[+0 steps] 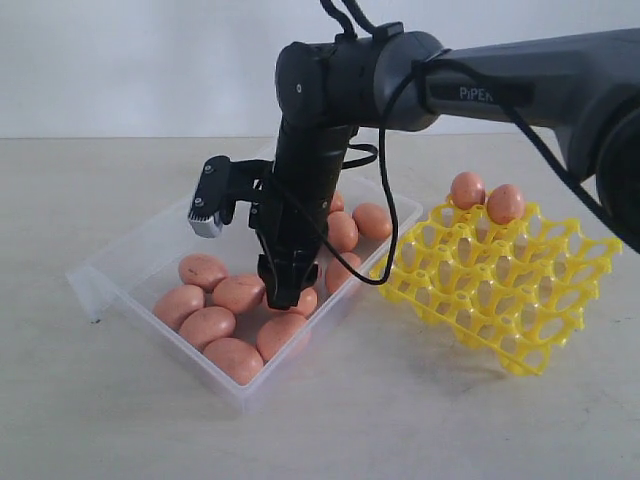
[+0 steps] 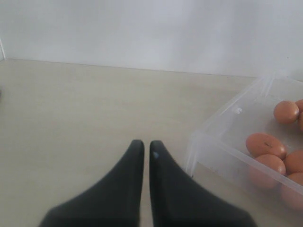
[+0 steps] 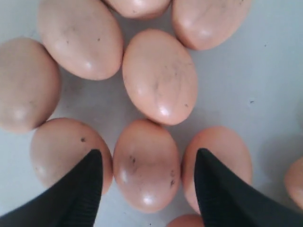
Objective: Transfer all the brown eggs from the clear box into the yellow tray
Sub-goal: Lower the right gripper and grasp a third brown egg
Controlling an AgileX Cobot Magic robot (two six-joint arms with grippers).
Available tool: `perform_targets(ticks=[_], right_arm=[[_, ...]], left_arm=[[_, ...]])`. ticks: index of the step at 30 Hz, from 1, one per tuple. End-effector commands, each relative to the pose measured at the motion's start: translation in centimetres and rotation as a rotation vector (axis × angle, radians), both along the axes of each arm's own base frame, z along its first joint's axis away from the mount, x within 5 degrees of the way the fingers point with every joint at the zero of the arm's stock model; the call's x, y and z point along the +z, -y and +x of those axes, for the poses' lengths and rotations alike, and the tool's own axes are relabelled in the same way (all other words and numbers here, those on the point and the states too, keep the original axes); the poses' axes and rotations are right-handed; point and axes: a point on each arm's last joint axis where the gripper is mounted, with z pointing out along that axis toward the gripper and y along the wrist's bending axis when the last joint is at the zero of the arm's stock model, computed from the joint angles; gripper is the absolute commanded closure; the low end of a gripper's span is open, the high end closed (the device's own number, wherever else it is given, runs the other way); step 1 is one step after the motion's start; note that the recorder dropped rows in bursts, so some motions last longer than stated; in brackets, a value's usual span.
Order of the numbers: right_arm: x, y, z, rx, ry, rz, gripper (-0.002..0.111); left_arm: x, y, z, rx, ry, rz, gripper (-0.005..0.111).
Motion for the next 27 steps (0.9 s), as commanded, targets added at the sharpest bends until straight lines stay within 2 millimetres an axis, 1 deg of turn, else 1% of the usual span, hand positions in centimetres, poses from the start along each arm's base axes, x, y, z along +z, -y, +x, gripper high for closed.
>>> perform_targets(ticks=[1,7,9,10,12,14,15,20,24,27], right_arm=[[-1.1,0.2,0.7,-0.002,0.012,-0.013,0.059],[-3.2,0.2,1.1,-0.059,-0.015,-0.023,0.059],[-3.6,0.2,1.1,-0.06,-0.02,-0.026,0.064],[-3.7,0.2,1.1,-0.06,-0.022,-0.027,0.069],[-3.7,0.3,1.2,-0.056,-0.017,-0.035,0.084],[-3.7,0.4,1.2,-0.05,-0.009,-0.047,0.105],[-3.7,0.4,1.2,-0.053,-0.007,-0.051,0.108],[-3.7,0.5,1.3,-0.081,-0.009,-0.059,0.108],[-3.7,0.4,1.2,-0.163,-0.031,-0.055,0.108],[-2.7,0.5,1.2,-0.205,-0.022,-0.042,0.108]], left_arm=[[0.0,0.0,0.0,-0.003,0.006,0.0,0.103],[0.0,0.0,0.0,-0.003,0.006,0.0,0.103],[0.0,0.0,0.0,-0.003,0.006,0.0,0.103],[0.0,0.0,0.0,-0.003,0.006,0.0,0.103],[0.0,0.0,0.0,-0.003,0.006,0.0,0.103],[0.0,0.0,0.0,-0.003,0.006,0.0,0.103],[0.0,0.0,0.0,-0.003,0.006,0.0,0.103],[0.0,0.0,0.0,-0.003,0.006,0.0,0.103],[0.0,0.0,0.0,-0.003,0.006,0.0,0.103],[0.0,0.0,0.0,-0.003,0.006,0.0,0.103]])
